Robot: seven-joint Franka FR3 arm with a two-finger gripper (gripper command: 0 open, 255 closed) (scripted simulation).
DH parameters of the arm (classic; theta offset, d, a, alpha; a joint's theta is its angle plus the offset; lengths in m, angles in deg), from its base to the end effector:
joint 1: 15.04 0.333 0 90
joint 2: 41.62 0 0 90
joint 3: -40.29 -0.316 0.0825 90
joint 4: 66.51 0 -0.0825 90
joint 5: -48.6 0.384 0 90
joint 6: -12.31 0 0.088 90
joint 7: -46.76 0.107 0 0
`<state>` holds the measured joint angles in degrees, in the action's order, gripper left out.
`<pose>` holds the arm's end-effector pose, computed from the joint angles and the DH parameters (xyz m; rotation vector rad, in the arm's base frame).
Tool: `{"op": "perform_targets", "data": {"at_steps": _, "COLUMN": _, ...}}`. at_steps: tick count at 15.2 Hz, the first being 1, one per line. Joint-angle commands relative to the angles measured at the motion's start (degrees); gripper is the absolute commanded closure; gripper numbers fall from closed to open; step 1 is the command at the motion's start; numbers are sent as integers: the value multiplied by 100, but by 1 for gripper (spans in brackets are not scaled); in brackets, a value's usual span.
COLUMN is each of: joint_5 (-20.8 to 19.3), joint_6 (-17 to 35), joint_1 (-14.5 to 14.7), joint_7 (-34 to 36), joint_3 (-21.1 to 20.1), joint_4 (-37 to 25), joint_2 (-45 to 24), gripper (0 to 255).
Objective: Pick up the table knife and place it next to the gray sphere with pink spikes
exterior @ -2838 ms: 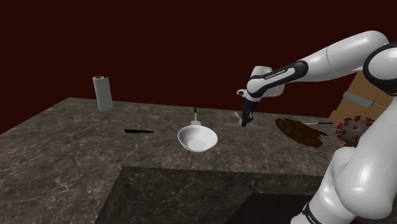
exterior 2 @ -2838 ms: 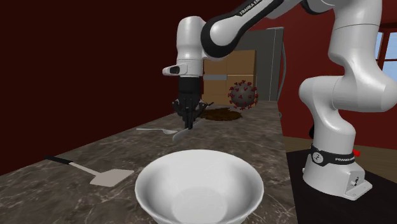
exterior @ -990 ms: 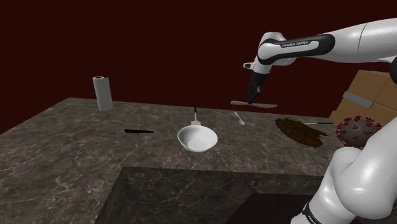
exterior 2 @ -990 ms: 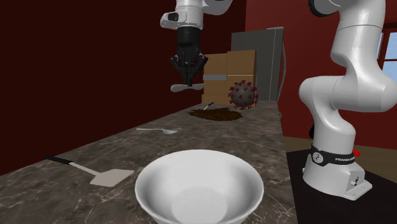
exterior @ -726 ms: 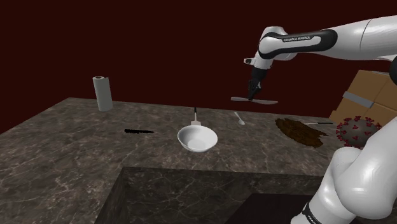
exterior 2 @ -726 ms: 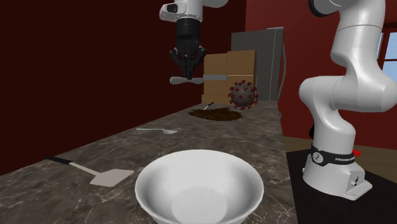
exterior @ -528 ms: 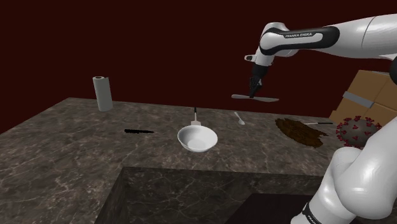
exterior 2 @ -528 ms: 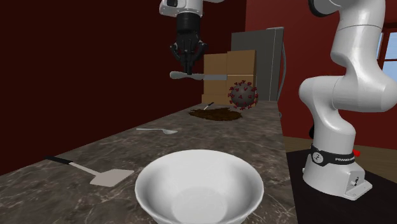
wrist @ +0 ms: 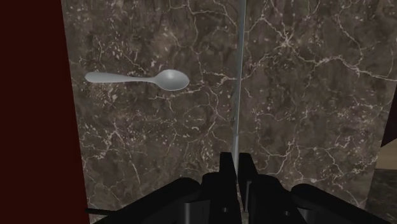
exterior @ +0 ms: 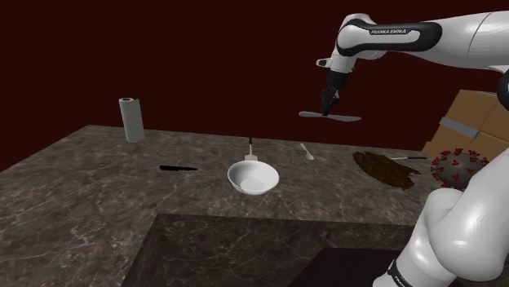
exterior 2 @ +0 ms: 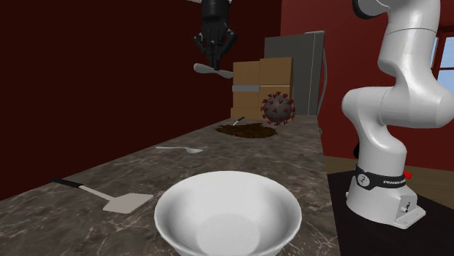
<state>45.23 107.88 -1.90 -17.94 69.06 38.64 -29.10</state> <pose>0.4741 -0.1632 0.6068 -2.8308 -1.3157 -0.0762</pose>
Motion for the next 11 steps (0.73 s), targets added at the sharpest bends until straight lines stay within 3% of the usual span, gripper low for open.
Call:
{"op": "perform_targets", "data": {"at_steps": 1, "joint_5": 13, "joint_6": -156, "joint_1": 8, "joint_7": 1, "joint_3": -5, "joint_4": -176, "joint_2": -25, "gripper": 255}}
{"op": "perform_targets", "data": {"at_steps": 4, "joint_5": 31, "joint_6": -316, "joint_1": 13, "joint_7": -8, "joint_3": -3, "joint_4": -371, "joint_2": -63, "gripper": 255}}
{"op": "perform_targets", "data": {"at_steps": 11, "joint_5": -573, "joint_6": -454, "joint_1": -340, "joint_7": -226, "joint_3": 30, "joint_4": 657, "joint_2": 1231, "gripper": 255}}
